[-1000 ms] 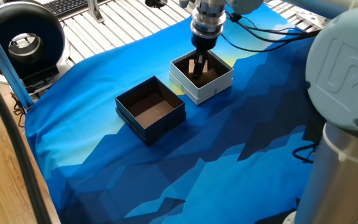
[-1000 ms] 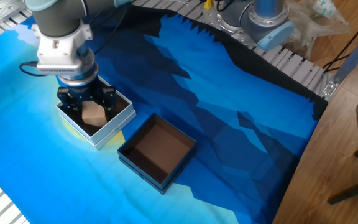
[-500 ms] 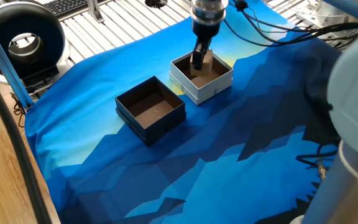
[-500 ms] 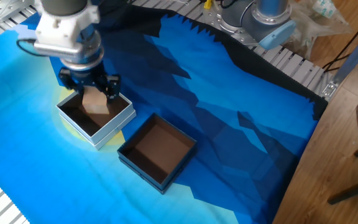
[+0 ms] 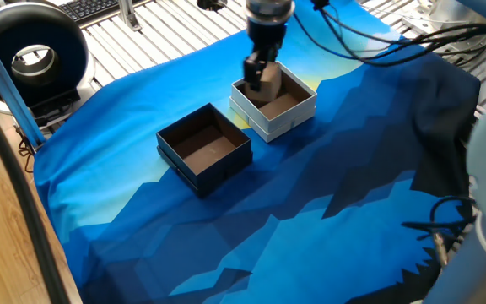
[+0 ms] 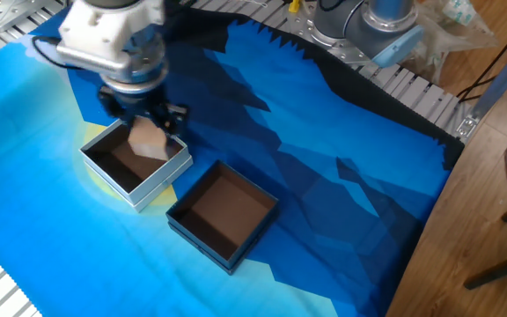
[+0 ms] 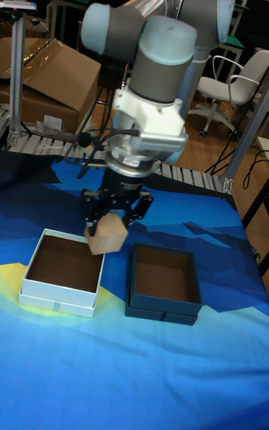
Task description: Move an object from one box to another
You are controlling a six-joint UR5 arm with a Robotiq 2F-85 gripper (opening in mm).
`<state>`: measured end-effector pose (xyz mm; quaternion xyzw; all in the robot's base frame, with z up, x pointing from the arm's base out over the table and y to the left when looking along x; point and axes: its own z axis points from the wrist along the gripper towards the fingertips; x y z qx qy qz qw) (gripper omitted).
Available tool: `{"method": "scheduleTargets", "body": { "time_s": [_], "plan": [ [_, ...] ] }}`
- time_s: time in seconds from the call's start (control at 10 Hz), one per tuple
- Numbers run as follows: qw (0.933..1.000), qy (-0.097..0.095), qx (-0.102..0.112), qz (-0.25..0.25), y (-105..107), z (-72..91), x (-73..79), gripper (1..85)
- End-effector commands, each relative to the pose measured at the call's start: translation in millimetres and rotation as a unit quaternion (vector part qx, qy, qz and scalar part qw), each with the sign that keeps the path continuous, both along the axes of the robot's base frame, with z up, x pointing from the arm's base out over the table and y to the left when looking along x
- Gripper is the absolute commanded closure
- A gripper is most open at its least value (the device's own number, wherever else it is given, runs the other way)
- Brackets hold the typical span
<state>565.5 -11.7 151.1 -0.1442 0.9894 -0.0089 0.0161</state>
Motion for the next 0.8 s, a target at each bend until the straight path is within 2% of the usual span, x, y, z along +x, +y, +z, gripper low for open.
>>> {"method": "scheduleTargets", "body": {
  "time_s": [0.0, 0.1, 0.4, 0.7],
  "plan": [
    [0.9936, -0.002, 0.063, -0.093, 67.1, 7.7, -7.4, 84.7],
    [0.9902, -0.01, 0.077, -0.116, 83.3, 1.4, -6.1, 84.7],
    [0.983, -0.038, 0.083, -0.16, 112.2, -24.0, -2.3, 84.7],
    [0.973, -0.046, 0.107, -0.199, 135.2, -44.8, 6.8, 84.7]
  ]
}}
